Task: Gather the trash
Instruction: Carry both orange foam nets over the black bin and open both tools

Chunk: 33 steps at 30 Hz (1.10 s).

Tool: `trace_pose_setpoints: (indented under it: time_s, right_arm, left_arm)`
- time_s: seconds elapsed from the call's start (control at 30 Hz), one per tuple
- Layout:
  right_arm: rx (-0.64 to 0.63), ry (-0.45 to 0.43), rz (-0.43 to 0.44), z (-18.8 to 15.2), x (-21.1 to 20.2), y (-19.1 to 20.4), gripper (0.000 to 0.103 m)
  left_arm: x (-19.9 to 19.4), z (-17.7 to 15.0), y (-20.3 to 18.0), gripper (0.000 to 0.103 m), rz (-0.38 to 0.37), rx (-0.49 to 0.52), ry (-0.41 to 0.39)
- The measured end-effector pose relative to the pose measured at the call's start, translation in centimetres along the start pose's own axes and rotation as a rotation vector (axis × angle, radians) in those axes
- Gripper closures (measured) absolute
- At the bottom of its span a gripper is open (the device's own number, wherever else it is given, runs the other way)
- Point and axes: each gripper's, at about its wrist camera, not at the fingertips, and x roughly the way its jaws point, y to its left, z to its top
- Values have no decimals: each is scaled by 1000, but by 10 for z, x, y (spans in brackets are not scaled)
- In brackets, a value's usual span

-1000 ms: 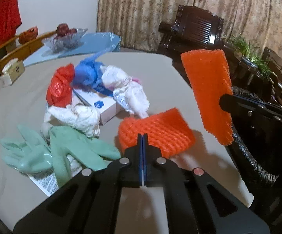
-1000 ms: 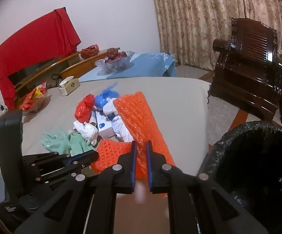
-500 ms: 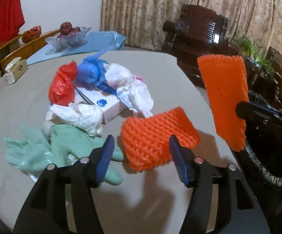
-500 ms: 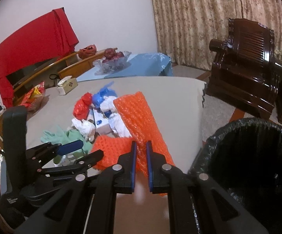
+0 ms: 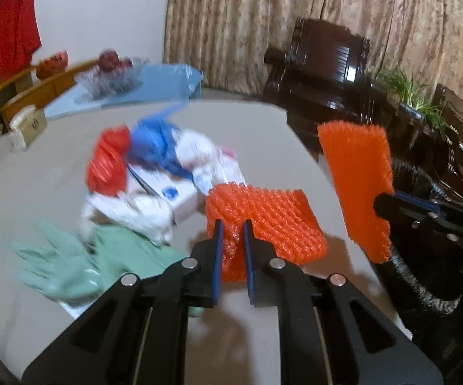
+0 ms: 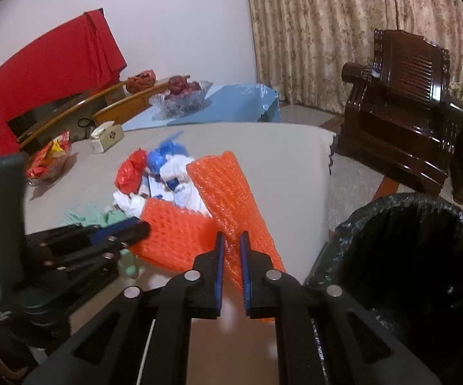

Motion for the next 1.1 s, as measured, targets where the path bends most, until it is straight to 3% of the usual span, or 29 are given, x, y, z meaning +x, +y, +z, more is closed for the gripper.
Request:
trace_pose_setpoints:
  time_s: [0.3,0.53,0.9,0.97,1.0,1.03,1.1]
  right_arm:
    - [5,-72,-38,11,-47,-6,94]
    - [52,-95,-147,2,-85,-44,94]
    - [209,-35,-335,-46,-113,-131,92]
    - [232,-19,-354,-52,-113,-140,89]
    - [239,-14,-366,-53,-112,-143,87]
    - [244,-9,-382,-56,-112,-146,84]
    - [253,-5,-400,-60,-112,-149,62]
  left_arm:
    - [-48,24,-36,92,-32,61,-107]
    - [-38,26,-92,92,-117,124,-102]
    - [7,19,-178,91,-261,222,-25]
    - [15,17,-186,86,-286,221,-1]
    - [19,17,-187,79,-305,212,12]
    - [20,16,-187,66,-314,202,17]
    - [20,16,-183,53,-326,188,13]
